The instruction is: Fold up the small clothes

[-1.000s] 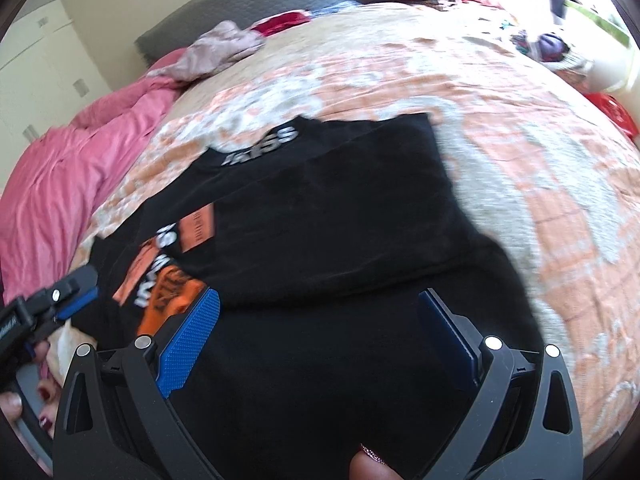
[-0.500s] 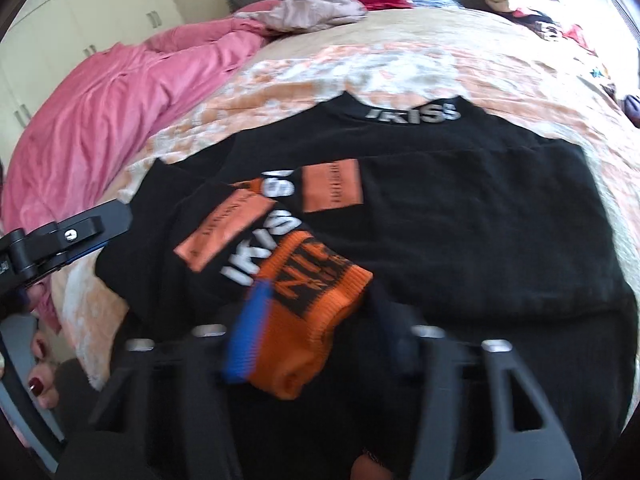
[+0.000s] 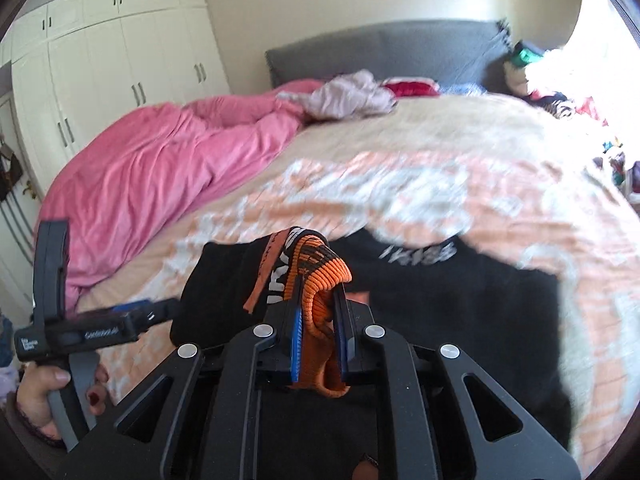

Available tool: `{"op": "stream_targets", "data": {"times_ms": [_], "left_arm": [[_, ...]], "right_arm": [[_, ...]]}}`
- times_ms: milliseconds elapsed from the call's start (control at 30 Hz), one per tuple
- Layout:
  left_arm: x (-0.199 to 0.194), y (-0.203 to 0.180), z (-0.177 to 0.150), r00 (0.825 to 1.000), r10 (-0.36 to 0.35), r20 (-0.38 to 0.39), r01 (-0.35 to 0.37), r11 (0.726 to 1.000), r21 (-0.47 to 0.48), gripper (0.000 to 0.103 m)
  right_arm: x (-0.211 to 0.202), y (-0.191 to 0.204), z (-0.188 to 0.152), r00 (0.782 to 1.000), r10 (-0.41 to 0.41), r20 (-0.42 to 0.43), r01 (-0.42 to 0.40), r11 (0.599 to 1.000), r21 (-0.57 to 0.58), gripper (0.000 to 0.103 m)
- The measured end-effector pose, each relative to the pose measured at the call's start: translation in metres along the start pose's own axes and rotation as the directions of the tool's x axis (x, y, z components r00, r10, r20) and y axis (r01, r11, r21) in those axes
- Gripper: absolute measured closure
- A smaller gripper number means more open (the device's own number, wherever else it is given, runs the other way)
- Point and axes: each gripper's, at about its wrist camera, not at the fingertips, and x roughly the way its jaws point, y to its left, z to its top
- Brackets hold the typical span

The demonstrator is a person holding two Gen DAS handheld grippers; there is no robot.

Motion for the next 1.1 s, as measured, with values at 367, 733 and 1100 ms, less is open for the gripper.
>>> {"op": "stream_targets", "data": {"times_ms": [367,733,1100], "left_arm": [[0.01,-0.02,0.003,1.0,-0.007,0.003,0.007,1.0,0.028,0.021],[0.049,-0.064,0.012,0.999,-0.039,-0.035,0.042,0.993,0.111,0.032],[0.091,-0.083,-0.002,0.989,-0.014,-0.144,0.039,0.984,0.173,0.039]], "right_arm": [[-0.01,-0.085,-0.016,0.982,-0.185,-0.041,0.188,0.977,0.102,0.091],[-0.001,-0.103,-0.04,0.957,-0.271,-0.101,0.281,0.955,0.1,0.091],[0.012,-0.099,-0.057,0.929,-0.336,-0.159,0.349,0.935,0.062,0.064]]}}
